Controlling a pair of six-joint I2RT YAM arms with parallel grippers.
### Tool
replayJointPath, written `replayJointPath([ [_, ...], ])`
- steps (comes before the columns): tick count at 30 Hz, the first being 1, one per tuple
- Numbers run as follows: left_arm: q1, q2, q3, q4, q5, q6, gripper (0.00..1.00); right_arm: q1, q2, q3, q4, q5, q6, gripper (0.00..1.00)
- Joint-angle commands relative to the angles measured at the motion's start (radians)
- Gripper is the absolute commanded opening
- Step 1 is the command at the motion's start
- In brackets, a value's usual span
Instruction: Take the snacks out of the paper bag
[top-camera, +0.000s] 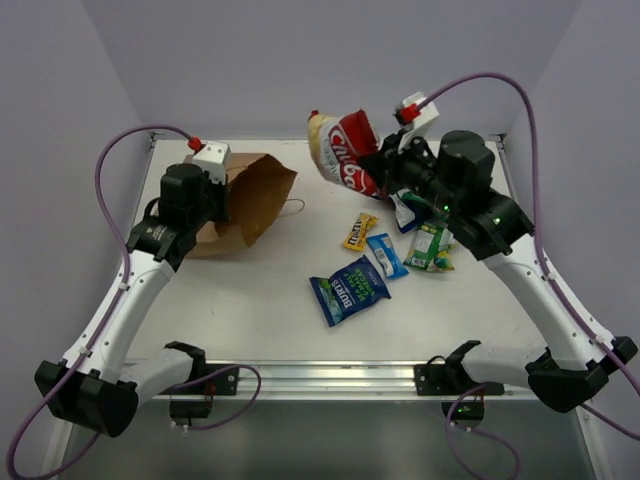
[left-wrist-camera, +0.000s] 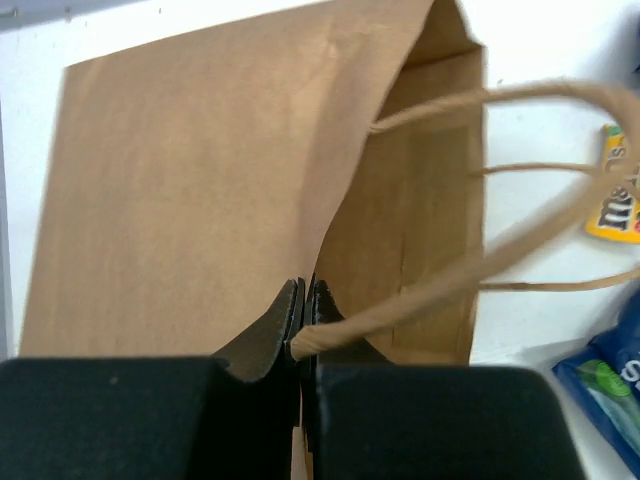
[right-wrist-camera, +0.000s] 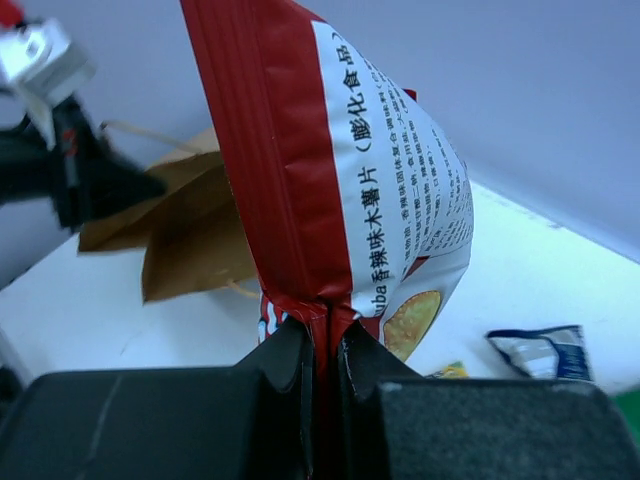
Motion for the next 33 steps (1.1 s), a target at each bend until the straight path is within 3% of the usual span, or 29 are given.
replayJointPath([
  [1, -0.001, 0.017, -0.024, -0.027, -0.073, 0.011, 0.00, -0.102, -0.064, 0.093, 0.057, -0.038, 0.032, 0.00],
  [4, -0.001, 0.031, -0.024, -0.022, -0.068, 0.005, 0.00, -0.118, -0.090, 0.109, 0.060, -0.087, 0.045, 0.00],
  [7, -0.001, 0.031, -0.018, -0.018, -0.057, 0.005, 0.00, -0.124, -0.075, 0.126, 0.060, -0.025, 0.041, 0.00],
  [12, -0.001, -0.006, 0.014, -0.039, -0.021, 0.013, 0.00, -0.190, 0.054, 0.159, 0.083, -0.026, 0.079, 0.00],
  [22, -0.001, -0.078, 0.074, -0.090, 0.039, 0.030, 0.00, -0.282, 0.413, 0.216, 0.349, -0.223, 0.366, 0.00],
  [26, -0.001, -0.083, 0.076, -0.088, 0.052, 0.027, 0.00, -0.311, 0.488, 0.071, 0.553, -0.291, 0.548, 0.00],
  [28, -0.001, -0.081, 0.077, -0.084, 0.059, 0.027, 0.00, -0.331, 0.532, 0.028, 0.577, -0.329, 0.604, 0.00],
  [31, -0.001, -0.078, 0.088, -0.084, 0.065, 0.025, 0.00, -0.357, 0.562, -0.051, 0.502, -0.311, 0.659, 0.08],
  [33, -0.001, -0.077, 0.096, -0.082, 0.096, 0.022, 0.00, -0.371, 0.551, -0.135, 0.480, -0.290, 0.662, 0.21],
])
